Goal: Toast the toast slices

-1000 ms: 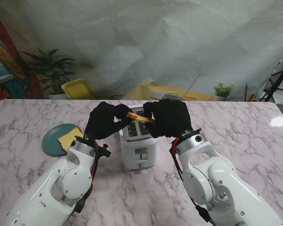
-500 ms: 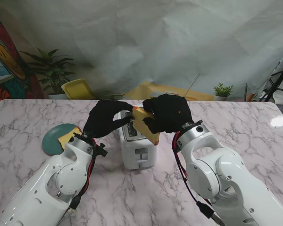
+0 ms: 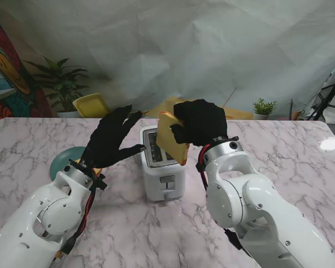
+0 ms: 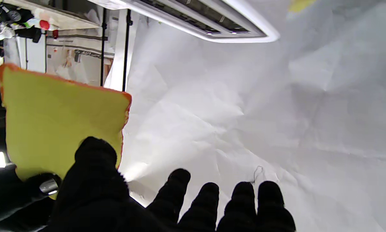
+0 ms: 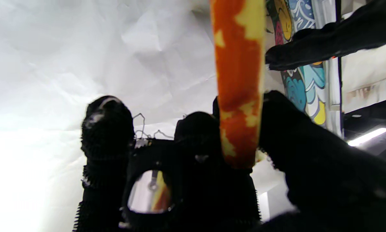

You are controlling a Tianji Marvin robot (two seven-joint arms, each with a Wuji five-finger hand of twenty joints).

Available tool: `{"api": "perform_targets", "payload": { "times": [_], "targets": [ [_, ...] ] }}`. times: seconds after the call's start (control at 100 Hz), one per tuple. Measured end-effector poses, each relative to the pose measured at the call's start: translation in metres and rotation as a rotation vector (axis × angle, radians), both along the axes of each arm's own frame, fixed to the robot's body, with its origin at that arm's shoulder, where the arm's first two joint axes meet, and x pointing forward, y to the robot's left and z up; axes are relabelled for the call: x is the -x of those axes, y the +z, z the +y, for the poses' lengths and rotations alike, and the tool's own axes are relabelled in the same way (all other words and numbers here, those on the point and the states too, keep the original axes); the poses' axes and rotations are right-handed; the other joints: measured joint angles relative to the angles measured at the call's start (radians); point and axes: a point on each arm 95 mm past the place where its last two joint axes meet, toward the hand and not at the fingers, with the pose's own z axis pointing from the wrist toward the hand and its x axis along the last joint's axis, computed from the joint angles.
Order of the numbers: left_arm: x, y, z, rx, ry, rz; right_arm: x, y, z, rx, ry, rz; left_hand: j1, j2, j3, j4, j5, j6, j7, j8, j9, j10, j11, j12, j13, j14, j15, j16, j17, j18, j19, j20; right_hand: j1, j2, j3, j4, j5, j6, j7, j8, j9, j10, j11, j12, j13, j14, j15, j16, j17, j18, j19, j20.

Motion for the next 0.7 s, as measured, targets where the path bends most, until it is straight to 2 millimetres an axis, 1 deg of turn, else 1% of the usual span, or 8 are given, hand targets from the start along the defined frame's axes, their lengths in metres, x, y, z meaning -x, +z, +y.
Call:
{"api": "perform_targets", "payload": {
  "times": [0.12,0.13,0.23,0.26,0.37,0.45,0.56,0.7],
  "targets": [
    [0.006,-0.012,0.009,-0.025,0.030,-0.027,-0.002,-0.002,0.005,-0.036,-0.038,0.018,-0.051,0.025,-0.011,0.000,-0.065,0.034,-0.035,-0.022,-0.024,0.023,-0.024,-0.092,-0.032,0.001,-0.062,-0.049,-0.006,-0.011,-0.127,-0.066,0.000,-0.010,0.010,0.000,0.009,0.010,0.000,-0.001,0.000,0.000,0.000,0.000,0.000,0.000,0.000,0.000,0.005,-0.006,0.004,0.000],
    [0.007,-0.014,0.009,-0.026,0.032,-0.027,-0.002,-0.002,0.005,-0.039,-0.043,0.020,-0.053,0.034,-0.028,0.000,-0.065,0.038,-0.035,-0.027,-0.024,0.023,-0.024,-0.105,-0.035,0.001,-0.069,-0.058,-0.006,-0.011,-0.141,-0.074,0.000,-0.010,0.010,0.000,0.009,0.010,0.000,-0.001,0.000,0.000,0.000,0.000,0.000,0.000,0.000,0.000,0.005,-0.006,0.004,0.000],
    [0.011,-0.027,0.015,-0.044,0.052,-0.015,-0.004,-0.003,0.008,-0.081,-0.089,0.044,-0.065,0.055,-0.026,0.000,-0.065,0.053,-0.043,-0.103,-0.024,0.033,-0.025,-0.164,-0.036,0.000,-0.085,-0.130,-0.004,-0.014,-0.198,-0.100,0.000,-0.010,0.013,-0.002,0.009,0.012,0.000,-0.001,0.000,0.000,0.000,0.000,0.000,0.000,0.000,0.000,0.005,-0.006,0.005,0.000],
    [0.013,-0.030,0.016,-0.053,0.058,-0.009,-0.005,-0.003,0.009,-0.091,-0.089,0.047,-0.065,0.065,-0.020,0.000,-0.065,0.058,-0.045,-0.116,-0.024,0.044,-0.034,-0.172,-0.036,0.000,-0.089,-0.143,-0.003,-0.020,-0.206,-0.111,0.000,-0.010,0.013,-0.002,0.010,0.012,0.000,-0.001,0.000,0.000,0.000,0.000,0.000,0.000,0.000,0.000,0.005,-0.007,0.005,0.000],
    [0.019,-0.042,0.020,-0.104,0.090,0.001,-0.009,-0.003,0.011,-0.096,-0.091,0.045,-0.065,0.078,-0.014,0.000,-0.065,0.077,-0.052,-0.185,-0.037,0.058,-0.042,-0.208,-0.037,-0.001,-0.091,-0.186,0.003,-0.022,-0.225,-0.157,0.000,-0.010,0.013,-0.002,0.010,0.013,0.000,-0.003,0.000,0.000,0.000,0.000,0.000,0.000,0.000,0.000,0.006,-0.007,0.012,0.000],
    [0.023,-0.048,0.021,-0.096,0.104,0.016,-0.010,-0.005,0.012,-0.093,-0.093,0.043,-0.066,0.091,-0.013,0.000,-0.065,0.081,-0.053,-0.208,-0.037,0.077,-0.042,-0.217,-0.038,0.003,-0.091,-0.192,0.003,-0.022,-0.225,-0.173,0.000,-0.020,0.019,-0.003,0.011,0.013,0.000,-0.012,0.000,0.000,0.000,0.000,0.000,0.000,0.000,0.000,0.007,-0.007,0.014,0.000],
    [0.029,-0.056,0.022,-0.088,0.106,0.050,-0.013,-0.008,0.013,-0.092,-0.101,0.040,-0.066,0.091,-0.013,0.000,-0.065,0.088,-0.053,-0.212,-0.048,0.088,-0.050,-0.218,-0.047,0.007,-0.093,-0.203,0.003,-0.021,-0.236,-0.185,0.000,-0.020,0.021,-0.010,0.011,0.013,0.000,-0.014,0.000,0.000,0.000,0.000,0.000,0.000,0.000,0.000,0.014,-0.007,0.015,0.000],
    [0.036,-0.061,0.023,-0.104,0.093,0.112,-0.017,-0.013,0.013,-0.091,-0.113,0.032,-0.092,0.117,-0.022,0.000,-0.065,0.088,-0.053,-0.212,-0.048,0.088,-0.050,-0.218,-0.047,0.008,-0.097,-0.210,0.003,-0.021,-0.236,-0.198,0.000,-0.020,0.021,-0.011,0.011,0.013,0.000,-0.014,0.000,0.000,0.000,0.000,0.000,0.000,0.000,0.000,0.015,-0.008,0.016,0.000]
  ]
}}
